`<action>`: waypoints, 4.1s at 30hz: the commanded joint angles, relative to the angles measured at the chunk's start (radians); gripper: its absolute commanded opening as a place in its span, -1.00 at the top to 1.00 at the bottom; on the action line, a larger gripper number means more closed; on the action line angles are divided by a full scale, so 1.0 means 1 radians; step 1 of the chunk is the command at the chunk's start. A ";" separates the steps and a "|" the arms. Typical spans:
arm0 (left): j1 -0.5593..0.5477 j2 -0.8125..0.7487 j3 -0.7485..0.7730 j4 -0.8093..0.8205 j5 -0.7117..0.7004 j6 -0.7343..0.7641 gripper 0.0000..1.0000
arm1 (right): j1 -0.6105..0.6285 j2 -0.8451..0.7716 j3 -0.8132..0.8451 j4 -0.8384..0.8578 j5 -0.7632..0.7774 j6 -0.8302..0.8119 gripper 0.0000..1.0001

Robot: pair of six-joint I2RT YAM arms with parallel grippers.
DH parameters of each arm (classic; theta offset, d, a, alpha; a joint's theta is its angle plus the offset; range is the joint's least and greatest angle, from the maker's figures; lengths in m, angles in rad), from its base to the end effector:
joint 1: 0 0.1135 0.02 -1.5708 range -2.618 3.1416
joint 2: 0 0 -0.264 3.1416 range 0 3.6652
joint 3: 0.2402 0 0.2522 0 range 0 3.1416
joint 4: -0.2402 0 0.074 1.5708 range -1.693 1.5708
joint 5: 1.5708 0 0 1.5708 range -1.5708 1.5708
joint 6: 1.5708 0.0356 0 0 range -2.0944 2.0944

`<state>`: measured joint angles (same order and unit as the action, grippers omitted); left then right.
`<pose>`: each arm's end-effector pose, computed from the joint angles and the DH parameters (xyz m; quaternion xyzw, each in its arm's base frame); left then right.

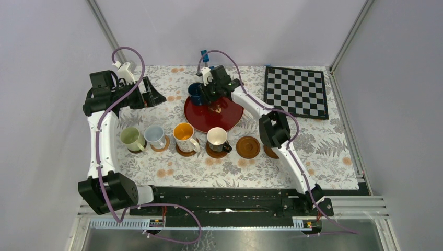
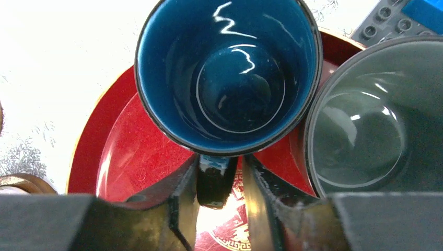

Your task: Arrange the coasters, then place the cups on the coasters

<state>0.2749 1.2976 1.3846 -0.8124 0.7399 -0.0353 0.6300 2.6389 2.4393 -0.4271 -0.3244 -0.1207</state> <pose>0.2593 0.0482 0.3822 0.0152 0.8630 -0.2817 0.4191 0.4705 0.3571 0.1877 -0.3905 0.7908 0.2522 0.3980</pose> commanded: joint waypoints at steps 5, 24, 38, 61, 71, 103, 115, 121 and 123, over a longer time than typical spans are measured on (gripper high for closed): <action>-0.002 -0.008 -0.007 0.045 0.017 0.000 -0.98 | 0.016 -0.038 0.042 0.037 0.022 -0.015 0.63; -0.003 -0.039 -0.017 0.045 0.007 -0.005 -0.98 | -0.025 -0.461 -0.473 0.161 -0.135 -0.005 1.00; -0.002 -0.045 -0.027 0.045 0.008 -0.011 -0.98 | -0.182 -0.722 -0.715 0.222 -0.299 0.033 1.00; -0.002 -0.055 -0.050 0.073 0.040 -0.044 -0.98 | -0.291 -1.460 -1.609 0.287 -0.100 0.022 1.00; -0.002 -0.054 -0.061 0.077 0.022 -0.043 -0.98 | -0.196 -1.517 -1.737 0.343 0.025 0.069 1.00; -0.002 -0.036 -0.077 0.099 0.009 -0.064 -0.98 | -0.046 -1.524 -1.864 0.407 0.127 0.027 0.66; -0.002 -0.030 -0.075 0.099 0.010 -0.069 -0.98 | -0.040 -1.535 -1.851 0.333 0.080 -0.008 0.05; -0.002 -0.020 -0.071 0.099 0.012 -0.071 -0.98 | -0.040 -1.552 -1.843 0.278 0.024 -0.030 0.02; -0.002 -0.021 -0.070 0.099 0.013 -0.072 -0.98 | -0.039 -1.558 -1.836 0.255 0.001 -0.038 0.00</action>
<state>0.2749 1.2747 1.3014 -0.7597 0.7448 -0.1020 0.5785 1.1110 0.5716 -0.1272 -0.2573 -0.1272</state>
